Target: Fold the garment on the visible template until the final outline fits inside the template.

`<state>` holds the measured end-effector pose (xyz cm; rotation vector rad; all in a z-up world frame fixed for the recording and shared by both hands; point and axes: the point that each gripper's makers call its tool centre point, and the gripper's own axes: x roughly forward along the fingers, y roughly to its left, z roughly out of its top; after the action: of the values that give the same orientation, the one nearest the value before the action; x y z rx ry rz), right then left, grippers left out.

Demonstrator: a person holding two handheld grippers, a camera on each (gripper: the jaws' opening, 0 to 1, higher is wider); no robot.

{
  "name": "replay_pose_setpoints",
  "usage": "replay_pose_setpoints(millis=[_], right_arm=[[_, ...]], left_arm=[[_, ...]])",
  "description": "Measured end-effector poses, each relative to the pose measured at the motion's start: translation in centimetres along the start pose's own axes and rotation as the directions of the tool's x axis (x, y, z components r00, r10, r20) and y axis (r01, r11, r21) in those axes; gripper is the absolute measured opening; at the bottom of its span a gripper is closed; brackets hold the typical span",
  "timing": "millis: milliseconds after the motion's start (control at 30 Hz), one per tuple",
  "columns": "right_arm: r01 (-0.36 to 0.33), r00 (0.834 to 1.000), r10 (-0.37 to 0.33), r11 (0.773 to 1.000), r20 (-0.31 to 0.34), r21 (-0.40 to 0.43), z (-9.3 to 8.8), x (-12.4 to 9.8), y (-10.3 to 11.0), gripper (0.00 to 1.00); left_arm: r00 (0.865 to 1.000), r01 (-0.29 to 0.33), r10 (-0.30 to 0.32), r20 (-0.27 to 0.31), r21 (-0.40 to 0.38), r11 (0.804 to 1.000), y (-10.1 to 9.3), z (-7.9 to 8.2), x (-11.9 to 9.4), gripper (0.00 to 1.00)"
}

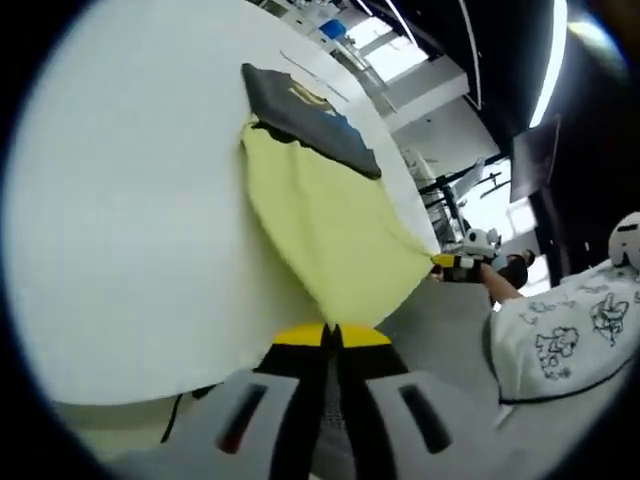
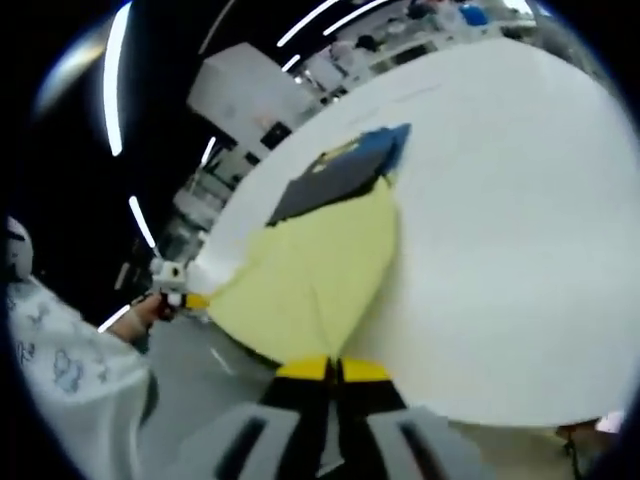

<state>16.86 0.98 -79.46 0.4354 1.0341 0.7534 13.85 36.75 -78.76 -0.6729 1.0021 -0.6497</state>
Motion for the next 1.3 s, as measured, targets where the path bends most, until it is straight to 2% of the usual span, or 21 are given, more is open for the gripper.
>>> replay_pose_setpoints(millis=[133,233,300,400,467,533,633,733,833,1000,1133,1300], right_arm=[[-0.030,0.998,0.028,0.999,0.050,0.039,0.6,-1.2,1.2,0.00],[-0.029,0.998,0.027,0.999,0.055,0.041,0.7,-2.0,1.5,0.00],[-0.045,0.998,0.042,0.996,0.049,0.074,0.6,-2.5,1.5,0.00],[-0.047,0.998,0.044,0.996,0.033,0.083,0.1,-2.8,1.6,0.00],[-0.052,0.998,0.050,0.994,0.023,0.099,-0.4,-3.0,1.7,0.00],[-0.060,0.998,0.058,0.992,0.025,0.111,-0.4,-3.0,1.9,0.00],[-0.073,0.997,0.068,0.989,0.047,0.129,0.3,-3.2,2.1,0.00],[-0.112,0.990,0.098,0.983,0.103,0.147,2.5,-3.4,2.5,0.00],[-0.154,0.981,0.131,0.974,0.141,0.168,4.5,-3.2,2.5,0.00],[-0.154,0.980,0.135,0.980,0.149,0.125,7.5,-2.0,2.1,0.00],[-0.166,0.972,0.144,0.980,0.186,0.109,10.5,-1.2,1.9,0.00],[-0.173,0.959,0.153,0.982,0.238,0.069,14.4,-0.3,2.1,0.00]], left_arm=[[1.000,0.013,-0.014,0.017,0.020,1.000,-2.3,0.0,-0.7,0.00],[0.998,0.046,-0.047,0.036,0.043,0.998,-4.4,0.3,-1.1,0.00],[0.998,0.060,-0.062,0.032,0.050,0.997,-5.4,0.0,-1.4,0.00],[0.999,0.049,-0.048,-0.009,0.050,0.998,-5.3,-1.2,-1.6,0.00],[0.998,0.060,-0.060,-0.005,0.040,0.997,-5.3,-1.5,-1.8,0.00],[0.996,0.080,-0.080,0.034,0.000,0.997,-5.4,-1.0,-1.8,0.00],[0.995,0.082,-0.081,0.055,-0.003,0.997,-5.3,-0.2,-1.9,0.00],[0.991,0.090,-0.092,0.094,0.029,0.996,-5.6,1.7,-1.9,0.00],[0.992,0.075,-0.078,0.101,0.024,0.997,-4.8,3.4,-1.6,0.00],[0.988,0.053,-0.064,0.138,0.081,0.995,-4.2,6.8,-0.9,0.00],[0.980,0.022,-0.030,0.197,0.040,0.999,-3.2,10.3,0.0,0.00],[0.965,0.024,-0.032,0.261,0.032,0.999,-3.5,14.7,1.1,0.00]])
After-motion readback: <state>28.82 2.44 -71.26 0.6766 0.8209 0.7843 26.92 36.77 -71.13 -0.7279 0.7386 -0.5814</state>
